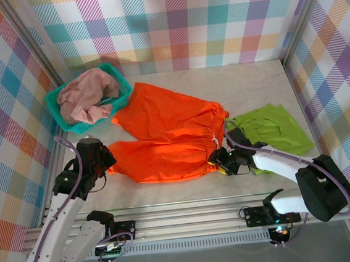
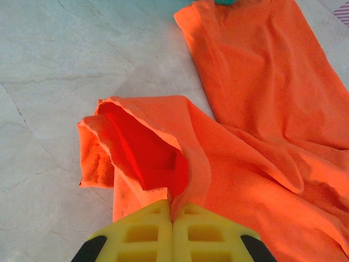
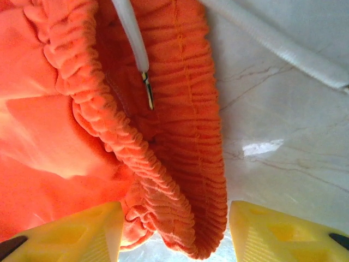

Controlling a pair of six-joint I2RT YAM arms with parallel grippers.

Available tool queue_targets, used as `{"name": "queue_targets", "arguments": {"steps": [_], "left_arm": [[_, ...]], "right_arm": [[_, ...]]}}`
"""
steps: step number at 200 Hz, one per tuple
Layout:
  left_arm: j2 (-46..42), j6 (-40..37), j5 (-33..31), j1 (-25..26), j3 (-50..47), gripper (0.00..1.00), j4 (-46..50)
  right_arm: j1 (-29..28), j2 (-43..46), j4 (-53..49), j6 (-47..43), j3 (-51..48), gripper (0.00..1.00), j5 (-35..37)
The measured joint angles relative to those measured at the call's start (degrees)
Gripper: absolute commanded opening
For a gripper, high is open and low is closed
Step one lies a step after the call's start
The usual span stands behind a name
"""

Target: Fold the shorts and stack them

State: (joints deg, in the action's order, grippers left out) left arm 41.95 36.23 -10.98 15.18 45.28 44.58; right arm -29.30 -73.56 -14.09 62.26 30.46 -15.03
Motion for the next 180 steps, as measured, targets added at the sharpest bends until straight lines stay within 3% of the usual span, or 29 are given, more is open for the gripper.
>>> {"name": "queue_targets", "arguments": {"steps": [39,107,138,180], "left_arm": [[-0.02,0.00,-0.02,0.00,-0.13,0.00,0.00],[-0.24,-0.02,-0.59,0.00,-0.15,0.00,0.02],[0.02,-1.01,-2.60,0.00,2.27,0.00,1.79],[1.20,-4.87,-6.38,0.00,15.89,0.00,3.91]], "right_arm": [[-0.52,-0.42,0.90,0.92,0.00,0.46,-0.20],[-0.59,-2.03,0.09,1.33,1.33,0.00,1.11],[-0.59,0.48,-5.86,-1.36,5.84,0.00,3.58],[-0.59,10.25,-16.06,-6.25,14.82,0.00,7.56]]}}
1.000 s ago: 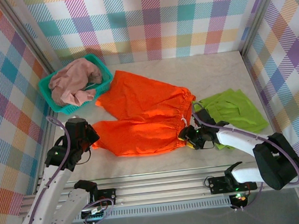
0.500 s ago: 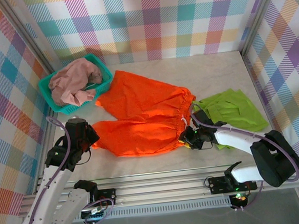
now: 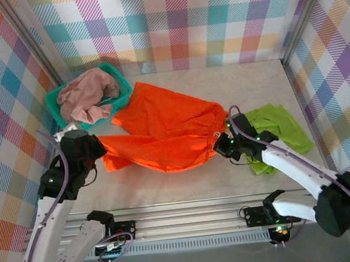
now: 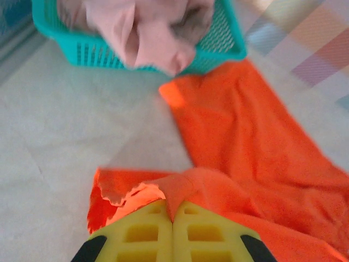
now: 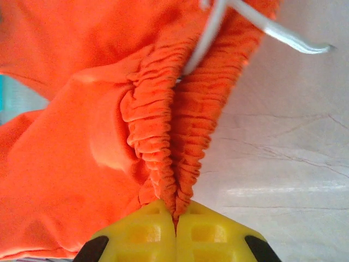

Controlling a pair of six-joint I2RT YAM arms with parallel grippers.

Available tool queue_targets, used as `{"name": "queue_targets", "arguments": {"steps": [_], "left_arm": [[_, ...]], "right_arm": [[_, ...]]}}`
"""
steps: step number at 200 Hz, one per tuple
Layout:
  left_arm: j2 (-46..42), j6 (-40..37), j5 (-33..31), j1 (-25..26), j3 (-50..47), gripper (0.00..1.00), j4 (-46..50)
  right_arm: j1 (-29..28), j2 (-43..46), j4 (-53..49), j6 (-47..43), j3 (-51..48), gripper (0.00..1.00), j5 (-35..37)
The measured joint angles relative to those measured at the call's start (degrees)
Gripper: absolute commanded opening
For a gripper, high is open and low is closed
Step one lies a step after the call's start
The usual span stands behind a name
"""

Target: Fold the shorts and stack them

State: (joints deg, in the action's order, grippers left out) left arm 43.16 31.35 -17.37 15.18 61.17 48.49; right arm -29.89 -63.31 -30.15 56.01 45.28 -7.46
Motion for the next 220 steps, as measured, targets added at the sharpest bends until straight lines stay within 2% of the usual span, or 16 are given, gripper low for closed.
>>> {"name": "queue_targets", "arguments": {"steps": [32,63,111,156,220], "left_arm": [[0.57,-3.63,-2.54,0.00,8.63,0.00,1.38],[1.18,-6.93,-4.70,0.00,16.11,0.00,3.50],[1.92,-10.49,-4.61,0.00,25.00,0.00,6.05],[6.56,-11.47,-3.87,0.00,25.22,0.00,5.51],[25.51,-11.45,-4.87,0.00,21.38,0.00,-0.55]], "right_arm": [[0.00,6.03,-7.21,-2.84,6.12,0.00,2.51],[0.00,7.74,-12.46,-4.31,10.54,0.00,2.99],[-0.26,10.03,-15.17,-4.39,11.30,0.00,1.14],[-0.24,7.58,-15.54,-4.72,11.30,0.00,2.34],[3.69,-2.16,-13.55,-5.95,11.30,0.00,2.84]]}}
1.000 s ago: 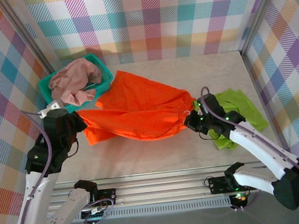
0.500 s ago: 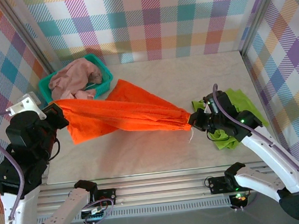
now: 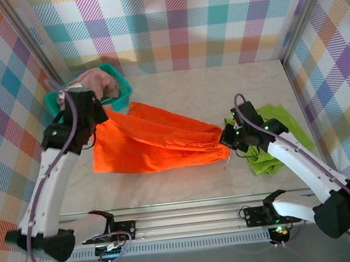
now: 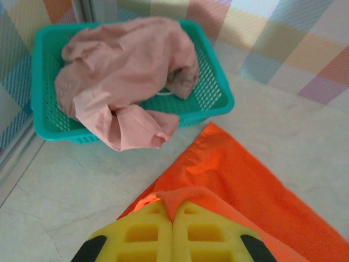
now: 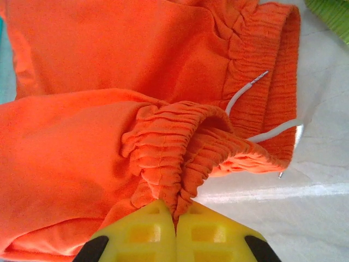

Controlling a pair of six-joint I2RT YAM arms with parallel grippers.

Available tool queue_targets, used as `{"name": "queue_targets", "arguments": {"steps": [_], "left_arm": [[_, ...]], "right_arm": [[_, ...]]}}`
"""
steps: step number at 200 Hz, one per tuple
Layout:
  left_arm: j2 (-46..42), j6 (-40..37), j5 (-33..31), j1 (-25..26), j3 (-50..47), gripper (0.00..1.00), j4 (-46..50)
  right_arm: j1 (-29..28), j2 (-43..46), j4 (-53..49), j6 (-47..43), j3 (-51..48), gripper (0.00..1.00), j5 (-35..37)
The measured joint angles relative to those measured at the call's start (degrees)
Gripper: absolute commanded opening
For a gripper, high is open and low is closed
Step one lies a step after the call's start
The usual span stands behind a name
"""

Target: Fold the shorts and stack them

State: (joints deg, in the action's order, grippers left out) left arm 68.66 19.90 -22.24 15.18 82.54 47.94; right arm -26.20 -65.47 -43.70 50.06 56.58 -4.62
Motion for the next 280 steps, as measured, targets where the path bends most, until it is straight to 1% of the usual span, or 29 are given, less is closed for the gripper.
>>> {"name": "queue_targets", "arguments": {"steps": [36,60,80,88,95,105,113,126,138,142,157,164,173,185,198,218,237,255,280], "left_arm": [[8.59,0.04,0.04,0.00,-0.85,0.00,-4.87],[14.84,0.24,-0.02,-0.02,0.70,0.00,-7.89],[21.29,0.46,-0.04,-0.20,3.98,0.01,-9.16],[24.04,0.66,0.04,-0.37,5.79,0.04,-9.33],[26.62,0.90,0.15,-0.63,7.67,0.07,-9.31],[30.45,1.20,0.59,-1.09,10.43,0.15,-9.44],[33.48,1.60,1.36,-1.53,12.79,0.22,-9.38],[38.32,2.12,3.69,-2.45,17.18,0.30,-8.96],[42.07,2.67,6.60,-3.45,21.49,0.40,-8.61],[43.25,3.10,7.80,-3.89,23.10,0.45,-8.26],[44.68,3.17,11.93,-5.33,26.12,0.70,-7.74],[43.91,3.21,13.66,-5.77,26.16,0.78,-7.63],[41.83,3.06,15.93,-6.14,25.16,0.86,-8.13],[37.35,3.80,18.45,-6.51,21.53,0.90,-9.49],[30.42,4.81,20.79,-6.56,15.61,0.92,-11.02],[18.78,6.69,24.04,-6.38,4.66,0.93,-14.19],[10.97,8.92,25.66,-5.84,-6.10,0.93,-18.34],[8.13,10.71,25.73,-5.20,-15.52,0.94,-21.51],[8.57,13.31,25.97,-4.46,-25.88,0.94,-24.83]], "right_arm": [[4.26,-4.24,4.63,0.11,-0.70,0.01,-3.15],[7.13,-6.78,7.54,0.48,-1.81,0.03,-5.16],[9.31,-9.20,9.79,0.83,-1.99,0.10,-6.93],[10.14,-10.27,10.73,1.05,-1.99,0.17,-7.52],[10.91,-11.28,11.52,1.14,-1.99,0.26,-7.96],[12.09,-12.92,12.68,1.86,-1.97,0.34,-8.39],[13.38,-14.32,13.70,2.16,-1.95,0.44,-9.22],[16.02,-16.44,15.78,3.28,-1.86,0.59,-11.28],[19.15,-18.10,18.21,4.46,-1.84,0.65,-14.23],[20.06,-18.36,18.84,4.74,-1.84,0.68,-15.15],[22.56,-18.25,21.27,6.34,-1.73,0.78,-17.42],[22.75,-17.70,21.84,6.56,-1.53,0.82,-17.66],[21.92,-16.39,21.84,6.88,-0.94,0.85,-17.86],[19.67,-14.49,21.75,6.47,0.24,0.86,-18.25],[16.02,-12.63,21.92,6.38,2.01,0.86,-18.84],[8.87,-10.91,22.45,6.08,3.06,0.88,-19.82],[2.27,-11.58,22.25,6.01,2.95,0.89,-19.93],[-2.97,-14.23,22.38,6.03,2.64,0.89,-20.09],[-6.14,-20.46,24.63,6.16,2.58,0.90,-20.48]]}}
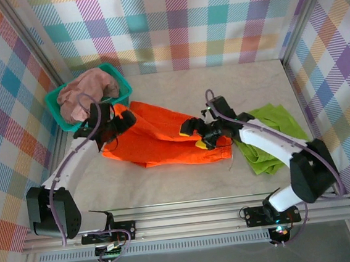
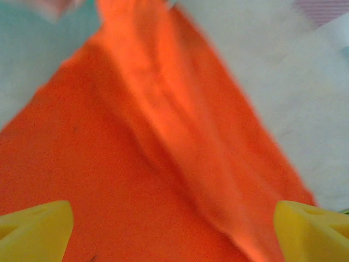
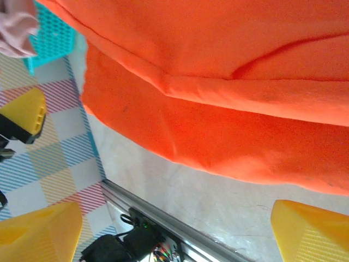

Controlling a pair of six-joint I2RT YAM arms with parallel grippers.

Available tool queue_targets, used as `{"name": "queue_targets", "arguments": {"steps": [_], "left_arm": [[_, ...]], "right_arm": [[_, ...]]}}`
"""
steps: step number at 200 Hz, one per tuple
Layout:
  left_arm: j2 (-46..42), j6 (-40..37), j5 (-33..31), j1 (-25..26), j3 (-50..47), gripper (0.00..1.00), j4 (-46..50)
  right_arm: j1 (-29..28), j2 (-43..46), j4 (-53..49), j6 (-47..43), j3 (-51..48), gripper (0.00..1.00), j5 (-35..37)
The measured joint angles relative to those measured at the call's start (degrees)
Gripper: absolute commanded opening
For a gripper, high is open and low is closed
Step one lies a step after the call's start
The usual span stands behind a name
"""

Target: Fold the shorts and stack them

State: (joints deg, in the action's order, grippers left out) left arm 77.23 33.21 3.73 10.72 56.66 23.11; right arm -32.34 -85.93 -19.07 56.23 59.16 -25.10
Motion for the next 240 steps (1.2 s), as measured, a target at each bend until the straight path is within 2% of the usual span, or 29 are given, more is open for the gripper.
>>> {"name": "queue_targets", "arguments": {"steps": [29,74,128,186,240], "left_arm": [[1.07,2.25,0.28,1.14,-6.49,0.96,-5.35],[4.42,3.52,0.13,2.21,-9.55,0.97,-12.85],[5.68,4.50,-0.81,2.38,-16.09,0.98,-16.41],[-2.38,6.49,-1.92,3.15,-23.02,0.98,-17.25],[-7.26,9.49,-2.75,3.89,-29.14,0.98,-16.06]], "right_arm": [[-1.05,-8.50,1.68,0.31,1.79,0.90,-0.63],[-1.01,-17.88,3.65,0.31,11.30,0.90,-1.14],[3.82,-26.60,4.09,0.31,20.59,0.89,-1.60],[10.95,-33.27,3.89,0.98,24.79,0.90,-1.36],[11.58,-36.02,4.07,3.17,26.05,0.91,-1.40]]}}
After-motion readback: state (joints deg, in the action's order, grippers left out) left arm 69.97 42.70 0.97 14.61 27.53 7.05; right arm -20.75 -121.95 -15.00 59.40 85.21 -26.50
